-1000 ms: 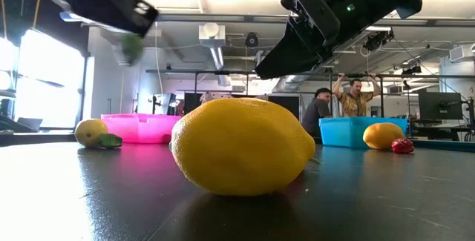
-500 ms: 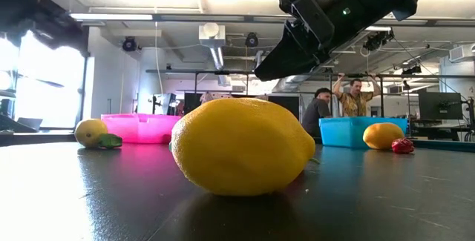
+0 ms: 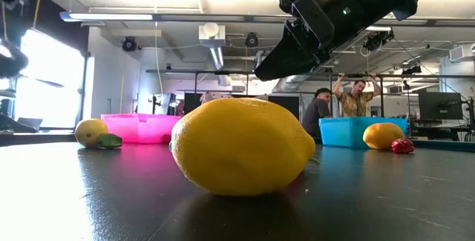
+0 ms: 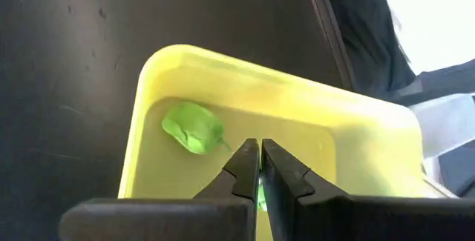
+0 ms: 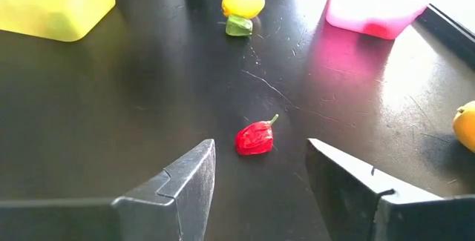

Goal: Sort produce into baskets
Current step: Put the green bell pepper into the yellow bin, then put the yellow lemon into the blue bin

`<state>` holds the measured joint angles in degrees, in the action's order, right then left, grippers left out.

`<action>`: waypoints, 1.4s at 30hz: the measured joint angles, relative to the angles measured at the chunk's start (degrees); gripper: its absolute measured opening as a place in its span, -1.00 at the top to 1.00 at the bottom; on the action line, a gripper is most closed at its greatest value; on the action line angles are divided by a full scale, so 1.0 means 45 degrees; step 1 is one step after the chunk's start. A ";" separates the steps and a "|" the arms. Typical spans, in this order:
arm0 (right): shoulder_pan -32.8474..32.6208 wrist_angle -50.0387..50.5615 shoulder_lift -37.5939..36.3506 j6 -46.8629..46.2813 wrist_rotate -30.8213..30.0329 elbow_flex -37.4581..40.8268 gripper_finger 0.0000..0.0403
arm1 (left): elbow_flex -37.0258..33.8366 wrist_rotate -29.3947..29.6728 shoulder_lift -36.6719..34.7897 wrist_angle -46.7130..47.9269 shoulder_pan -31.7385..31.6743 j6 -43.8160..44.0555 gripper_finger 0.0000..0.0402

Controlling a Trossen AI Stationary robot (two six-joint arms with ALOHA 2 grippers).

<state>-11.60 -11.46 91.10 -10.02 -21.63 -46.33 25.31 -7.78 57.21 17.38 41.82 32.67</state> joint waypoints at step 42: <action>0.0000 0.0729 0.0003 0.0102 -0.0627 -0.0005 0.65 | 0.0448 -0.1688 -0.0986 -0.1843 -0.5661 -0.6827 1.00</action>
<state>-11.60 -8.18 91.11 -9.56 -24.45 -46.35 27.33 -15.37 52.77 9.08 16.34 1.95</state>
